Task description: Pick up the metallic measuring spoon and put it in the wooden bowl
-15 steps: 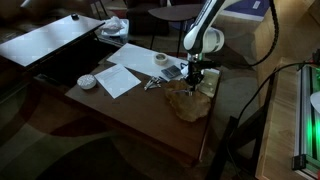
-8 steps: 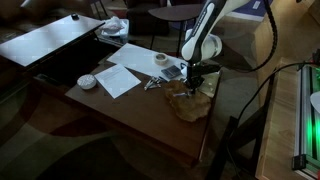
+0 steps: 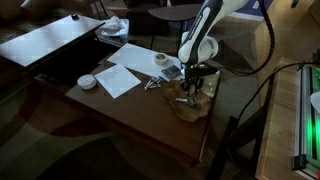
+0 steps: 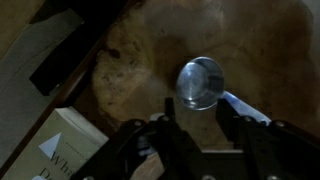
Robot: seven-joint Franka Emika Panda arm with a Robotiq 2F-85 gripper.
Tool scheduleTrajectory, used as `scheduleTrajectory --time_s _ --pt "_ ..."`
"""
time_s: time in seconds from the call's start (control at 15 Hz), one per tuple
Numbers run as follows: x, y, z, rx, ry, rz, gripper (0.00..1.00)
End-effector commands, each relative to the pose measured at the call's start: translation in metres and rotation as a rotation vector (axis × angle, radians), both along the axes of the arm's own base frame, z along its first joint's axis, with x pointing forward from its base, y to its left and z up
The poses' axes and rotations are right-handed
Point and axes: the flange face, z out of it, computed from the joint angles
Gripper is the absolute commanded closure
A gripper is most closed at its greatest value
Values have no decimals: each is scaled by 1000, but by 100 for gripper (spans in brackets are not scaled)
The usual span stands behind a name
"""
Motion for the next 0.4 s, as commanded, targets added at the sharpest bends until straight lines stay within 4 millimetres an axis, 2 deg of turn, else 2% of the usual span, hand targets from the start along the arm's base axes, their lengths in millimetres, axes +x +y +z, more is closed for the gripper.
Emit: scheduleTrajectory --time_s 0.0,0.13,0.27,0.33 --pt "7 -29 47 150 -76 -57 19" --pt "7 -49 74 231 -134 -55 5" --pt "10 -58 92 318 -188 -43 0" --pt "19 -54 72 230 -154 -46 7"
